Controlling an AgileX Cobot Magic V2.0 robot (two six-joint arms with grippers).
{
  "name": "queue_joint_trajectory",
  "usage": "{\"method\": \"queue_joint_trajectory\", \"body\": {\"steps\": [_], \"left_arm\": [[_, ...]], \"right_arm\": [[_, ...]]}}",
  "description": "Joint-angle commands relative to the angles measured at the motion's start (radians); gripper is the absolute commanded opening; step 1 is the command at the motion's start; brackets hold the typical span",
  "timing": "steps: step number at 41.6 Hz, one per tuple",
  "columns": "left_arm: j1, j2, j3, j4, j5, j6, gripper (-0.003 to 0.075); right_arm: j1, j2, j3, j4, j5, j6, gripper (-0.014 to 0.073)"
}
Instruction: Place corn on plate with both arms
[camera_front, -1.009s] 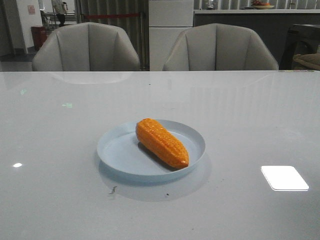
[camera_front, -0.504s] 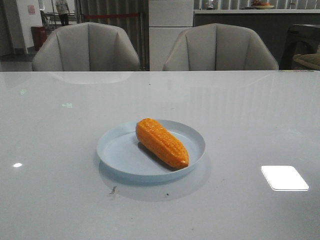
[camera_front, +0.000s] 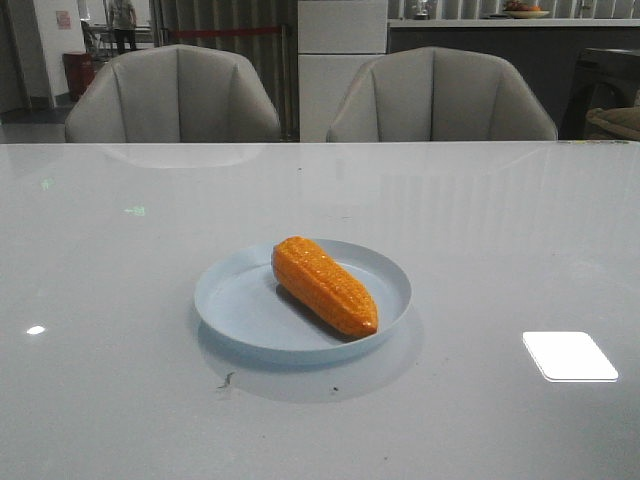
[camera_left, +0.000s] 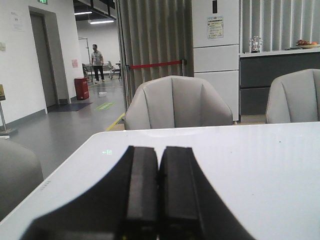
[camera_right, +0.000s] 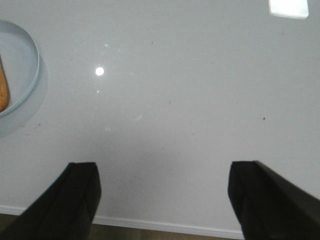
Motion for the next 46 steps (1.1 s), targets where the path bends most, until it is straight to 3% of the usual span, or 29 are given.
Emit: {"method": "queue_joint_trajectory", "body": {"steps": [1, 11, 19, 30, 39, 46], "left_arm": [[0.000, -0.018, 0.037, -0.008, -0.077, -0.001, 0.0089], [0.000, -0.018, 0.037, -0.008, -0.077, -0.001, 0.0089], [0.000, -0.018, 0.037, -0.008, -0.077, -0.001, 0.0089], [0.000, -0.018, 0.037, -0.008, -0.077, -0.001, 0.0089], [0.000, -0.018, 0.037, -0.008, -0.077, -0.001, 0.0089], [0.000, -0.018, 0.037, -0.008, -0.077, -0.001, 0.0089]], "right_arm": [[-0.002, -0.077, -0.025, 0.004, -0.049, -0.008, 0.0626], [0.069, -0.329, 0.016, 0.002, -0.072, -0.008, 0.0591], [0.108, -0.513, 0.143, 0.002, -0.164, -0.008, 0.0403], [0.108, -0.680, 0.415, 0.004, -0.477, -0.008, 0.0169], [0.108, -0.703, 0.594, 0.004, -0.756, -0.008, 0.0063], [0.119, -0.703, 0.720, 0.004, -0.923, -0.008, 0.0052]]}}
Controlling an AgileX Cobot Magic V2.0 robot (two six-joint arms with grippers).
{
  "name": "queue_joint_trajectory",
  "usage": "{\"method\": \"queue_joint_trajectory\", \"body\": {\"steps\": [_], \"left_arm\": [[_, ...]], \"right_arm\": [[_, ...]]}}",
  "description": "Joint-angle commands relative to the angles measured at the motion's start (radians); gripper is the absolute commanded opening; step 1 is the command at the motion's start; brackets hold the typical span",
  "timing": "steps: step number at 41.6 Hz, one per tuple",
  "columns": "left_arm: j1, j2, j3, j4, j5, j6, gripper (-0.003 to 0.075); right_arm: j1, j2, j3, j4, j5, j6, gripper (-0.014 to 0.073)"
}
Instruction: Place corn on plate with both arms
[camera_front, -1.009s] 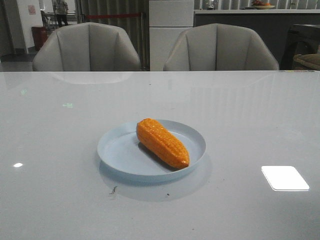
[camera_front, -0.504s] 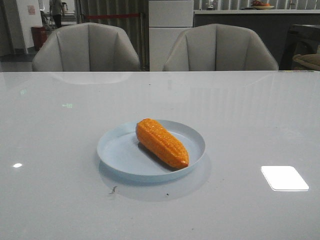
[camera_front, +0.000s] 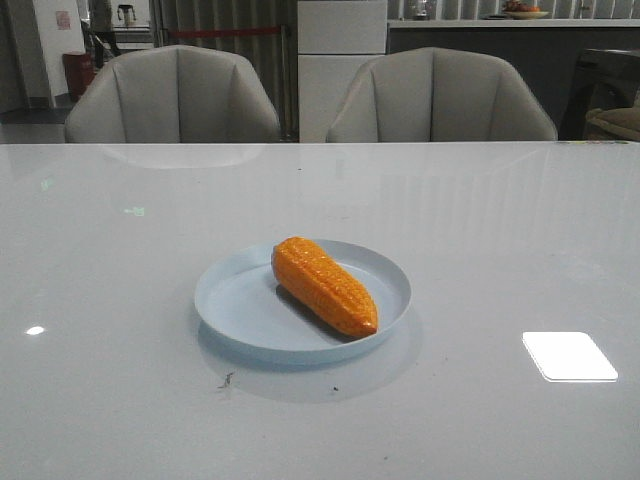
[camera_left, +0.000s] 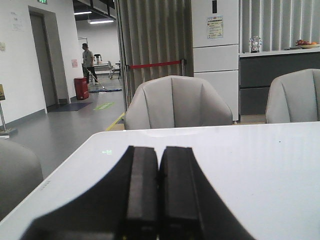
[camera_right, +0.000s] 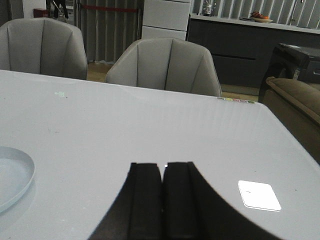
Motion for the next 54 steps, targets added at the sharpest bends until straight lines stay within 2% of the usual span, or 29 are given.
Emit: {"method": "queue_joint_trajectory", "body": {"steps": [1, 5, 12, 54], "left_arm": [[0.000, -0.018, 0.037, -0.008, -0.079, -0.001, 0.0089], [0.000, -0.018, 0.037, -0.008, -0.079, -0.001, 0.0089], [0.000, -0.018, 0.037, -0.008, -0.079, -0.001, 0.0089], [0.000, -0.018, 0.037, -0.008, -0.079, -0.001, 0.0089]], "right_arm": [[0.011, -0.021, 0.034, 0.006, -0.185, -0.004, 0.0052], [0.022, -0.021, 0.109, 0.006, -0.258, -0.004, 0.0052], [0.029, -0.021, 0.104, 0.006, -0.181, -0.004, 0.0052], [0.029, -0.021, 0.104, 0.006, -0.181, -0.004, 0.0052]]}}
